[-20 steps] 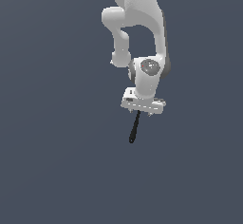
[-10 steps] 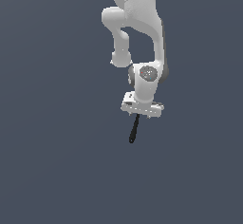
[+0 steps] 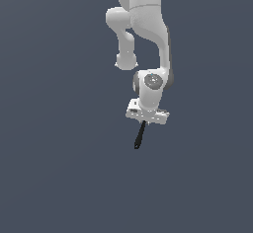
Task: Pick up the object and move it to a goal position.
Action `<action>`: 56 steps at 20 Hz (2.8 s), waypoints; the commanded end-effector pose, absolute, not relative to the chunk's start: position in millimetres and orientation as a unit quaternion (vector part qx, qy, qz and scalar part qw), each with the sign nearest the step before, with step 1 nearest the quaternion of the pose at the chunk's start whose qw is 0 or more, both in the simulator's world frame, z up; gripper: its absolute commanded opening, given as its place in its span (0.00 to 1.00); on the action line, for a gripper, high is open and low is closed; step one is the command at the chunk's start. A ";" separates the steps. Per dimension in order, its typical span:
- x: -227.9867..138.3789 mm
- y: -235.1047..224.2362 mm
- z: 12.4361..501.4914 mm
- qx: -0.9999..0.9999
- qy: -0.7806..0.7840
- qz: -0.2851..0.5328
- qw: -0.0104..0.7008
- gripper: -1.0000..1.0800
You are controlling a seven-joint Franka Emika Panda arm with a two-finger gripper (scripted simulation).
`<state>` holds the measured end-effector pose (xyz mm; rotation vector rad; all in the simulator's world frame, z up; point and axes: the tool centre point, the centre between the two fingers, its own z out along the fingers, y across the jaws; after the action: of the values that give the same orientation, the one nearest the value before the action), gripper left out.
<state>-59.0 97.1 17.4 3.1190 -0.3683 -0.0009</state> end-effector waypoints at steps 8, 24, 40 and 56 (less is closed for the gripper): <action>-59.0 97.2 17.3 0.993 -0.117 0.000 0.000 0.00; -46.5 76.3 90.9 0.993 -0.117 0.000 0.000 0.00; -15.8 30.4 258.4 0.993 -0.117 0.000 0.000 0.00; 11.8 -2.0 376.2 0.993 -0.116 0.000 0.000 0.00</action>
<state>10.0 -0.2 368.8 3.1204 -0.3663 -0.0012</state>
